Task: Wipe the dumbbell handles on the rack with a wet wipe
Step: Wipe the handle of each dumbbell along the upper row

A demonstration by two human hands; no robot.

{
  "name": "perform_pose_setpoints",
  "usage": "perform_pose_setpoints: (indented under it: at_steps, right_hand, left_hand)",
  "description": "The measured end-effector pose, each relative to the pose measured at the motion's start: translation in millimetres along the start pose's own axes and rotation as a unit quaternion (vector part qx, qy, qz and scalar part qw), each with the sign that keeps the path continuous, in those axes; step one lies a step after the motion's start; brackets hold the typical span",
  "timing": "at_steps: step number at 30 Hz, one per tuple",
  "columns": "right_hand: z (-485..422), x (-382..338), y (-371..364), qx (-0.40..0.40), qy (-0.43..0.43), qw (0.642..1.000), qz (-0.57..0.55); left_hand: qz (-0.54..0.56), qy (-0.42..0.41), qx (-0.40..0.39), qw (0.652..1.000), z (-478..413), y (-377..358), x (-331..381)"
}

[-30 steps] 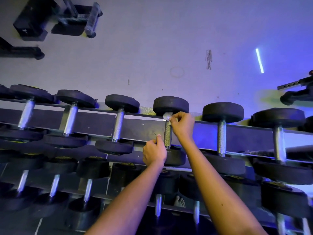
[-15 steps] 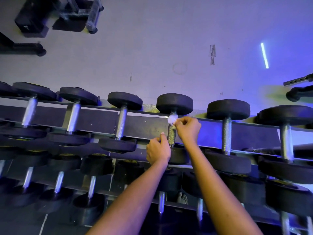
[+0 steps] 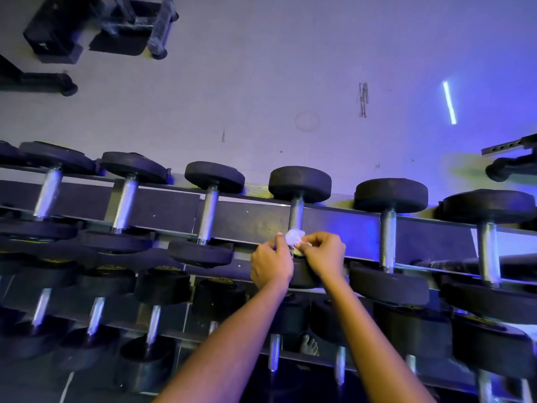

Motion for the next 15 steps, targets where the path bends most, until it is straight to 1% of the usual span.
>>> perform_pose_setpoints:
  at_steps: [3,4,9,12,15]
  right_hand:
    - [-10.5,5.0,0.3,-0.035,-0.061,0.994,-0.081]
    - [-15.2,1.2,-0.3,-0.039,-0.068,0.992,-0.103]
    - [-45.5,-39.7,1.0,-0.035,-0.048,0.98,-0.192]
    - [-50.8,-50.8,3.1,-0.018,-0.038,0.983,-0.18]
    - [-44.3,-38.7,1.2,-0.017,-0.031,0.988,-0.15]
  left_hand:
    - [0.011,0.003,0.002,1.0,0.7,1.2,0.7]
    - [0.011,0.004,0.001,1.0,0.8,1.8,1.2]
    - [0.01,0.004,-0.001,1.0,2.4,2.5,2.6]
    - [0.012,0.004,-0.003,1.0,2.5,2.3,2.3]
    - [0.016,0.004,-0.003,1.0,2.0,1.5,2.7]
Point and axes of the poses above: each hand's wrist, its own z-axis away from the middle knuckle, its own y-axis out of the back of the hand, x = y × z, the point moved 1 cm from there along -z, towards the middle knuckle, and after that the axes turned 15 degrees about -y, right-handed, at the moved point
